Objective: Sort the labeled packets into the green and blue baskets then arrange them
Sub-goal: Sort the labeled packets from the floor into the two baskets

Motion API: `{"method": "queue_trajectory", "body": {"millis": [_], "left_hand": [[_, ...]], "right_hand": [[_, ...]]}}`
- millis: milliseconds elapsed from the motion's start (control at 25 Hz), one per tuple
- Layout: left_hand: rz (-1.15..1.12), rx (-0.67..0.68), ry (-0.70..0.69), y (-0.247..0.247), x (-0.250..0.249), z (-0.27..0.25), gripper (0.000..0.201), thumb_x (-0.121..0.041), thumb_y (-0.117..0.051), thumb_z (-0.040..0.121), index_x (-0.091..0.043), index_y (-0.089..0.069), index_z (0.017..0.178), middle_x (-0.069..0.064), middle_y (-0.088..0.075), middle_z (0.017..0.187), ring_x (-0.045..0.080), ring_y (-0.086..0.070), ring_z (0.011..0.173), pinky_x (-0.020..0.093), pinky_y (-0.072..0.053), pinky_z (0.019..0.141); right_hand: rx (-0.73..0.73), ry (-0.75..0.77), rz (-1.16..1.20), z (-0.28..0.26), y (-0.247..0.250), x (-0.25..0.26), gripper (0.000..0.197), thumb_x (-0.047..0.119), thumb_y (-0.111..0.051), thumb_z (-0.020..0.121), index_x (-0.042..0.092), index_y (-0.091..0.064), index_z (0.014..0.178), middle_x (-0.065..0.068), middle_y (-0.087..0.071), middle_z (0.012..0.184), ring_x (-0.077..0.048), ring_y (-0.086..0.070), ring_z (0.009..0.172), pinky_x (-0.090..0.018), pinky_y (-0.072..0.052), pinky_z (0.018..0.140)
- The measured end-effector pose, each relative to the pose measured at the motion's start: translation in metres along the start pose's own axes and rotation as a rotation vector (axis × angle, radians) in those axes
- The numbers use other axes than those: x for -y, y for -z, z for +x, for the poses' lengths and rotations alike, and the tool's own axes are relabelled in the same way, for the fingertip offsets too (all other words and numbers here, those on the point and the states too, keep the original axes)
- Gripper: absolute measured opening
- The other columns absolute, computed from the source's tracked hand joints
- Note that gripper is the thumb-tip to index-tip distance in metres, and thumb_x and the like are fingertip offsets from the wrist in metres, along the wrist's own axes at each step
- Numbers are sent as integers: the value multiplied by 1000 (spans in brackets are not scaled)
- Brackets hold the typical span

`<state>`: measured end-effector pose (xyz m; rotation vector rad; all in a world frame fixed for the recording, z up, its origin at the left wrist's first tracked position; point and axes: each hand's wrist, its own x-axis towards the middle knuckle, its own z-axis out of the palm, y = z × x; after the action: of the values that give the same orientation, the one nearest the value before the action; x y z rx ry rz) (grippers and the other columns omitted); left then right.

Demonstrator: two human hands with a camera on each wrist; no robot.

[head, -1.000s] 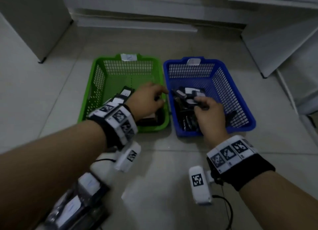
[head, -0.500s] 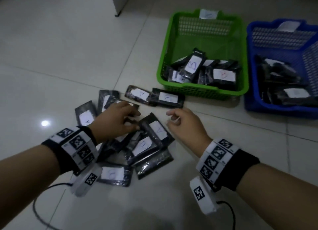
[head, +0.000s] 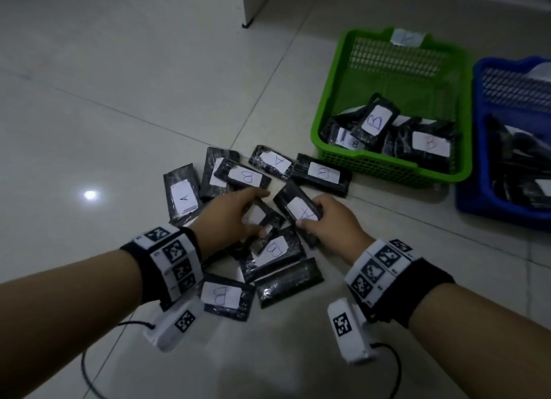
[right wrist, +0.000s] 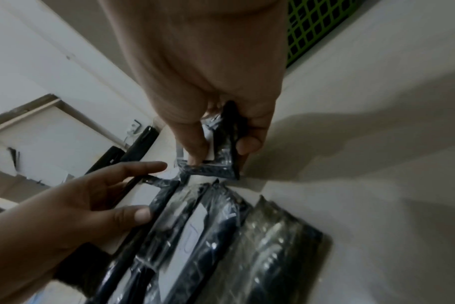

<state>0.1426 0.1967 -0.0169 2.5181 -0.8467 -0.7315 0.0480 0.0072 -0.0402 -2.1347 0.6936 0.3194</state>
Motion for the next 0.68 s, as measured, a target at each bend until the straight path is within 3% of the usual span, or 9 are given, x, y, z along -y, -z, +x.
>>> {"method": "queue_trajectory", "body": {"millis": [80, 120, 200, 280, 360, 440, 680], "left_hand": [[-182, -80, 31, 6, -8, 5, 46, -28, -65, 86, -38, -50, 128, -8, -63, 114, 11, -60, 93, 27, -49, 87], [-295, -117, 44, 9, -13, 10, 38, -25, -59, 90, -38, -52, 125, -11, -63, 114, 10, -60, 96, 27, -49, 89], [-566, -140, 78, 16, -22, 18, 37, -17, -52, 94, -38, -54, 124, -7, -62, 120, 16, -61, 106, 36, -49, 96], [-787, -95, 90, 26, -39, 24, 49, -6, -51, 92, -40, -50, 127, 4, -63, 117, 23, -65, 98, 44, -54, 89], [-848, -31, 48, 39, -59, 29, 64, 1, -55, 89, -40, -37, 135, 9, -63, 105, 20, -66, 81, 38, -59, 73], [-851, -18, 24, 54, -81, 36, 74, 2, -61, 86, -38, -27, 139, 12, -64, 102, 21, -67, 77, 35, -60, 66], [-813, -122, 67, 79, -163, 86, 47, -6, -71, 80, -13, -41, 115, 20, -65, 105, 35, -66, 83, 49, -56, 74]], "right_hand": [[-56, -6, 206, 0, 13, 0, 28, 28, -68, 84, 18, -56, 108, 2, -64, 94, -9, -59, 73, -20, -42, 51], [-87, -11, 322, 0, 22, 0, 25, 26, -67, 86, 16, -57, 107, 0, -67, 94, -13, -63, 73, -24, -47, 49], [-115, -12, 506, -1, 36, 4, 23, 22, -65, 88, 12, -59, 107, -7, -70, 94, -20, -66, 68, -26, -50, 42], [-119, -2, 622, 0, 52, 8, 23, 17, -63, 89, 8, -57, 110, -9, -69, 94, -22, -64, 62, -26, -51, 40], [-111, 20, 686, 1, 74, 13, 23, 13, -61, 90, 7, -55, 111, -10, -66, 94, -22, -61, 60, -26, -51, 40], [-108, 35, 697, 2, 98, 18, 23, 11, -61, 90, 6, -53, 111, -12, -64, 97, -22, -61, 60, -29, -53, 40], [-92, 30, 472, -6, 198, 6, 31, 16, -61, 90, 7, -50, 117, -9, -60, 106, -27, -65, 77, -36, -57, 47]]}}
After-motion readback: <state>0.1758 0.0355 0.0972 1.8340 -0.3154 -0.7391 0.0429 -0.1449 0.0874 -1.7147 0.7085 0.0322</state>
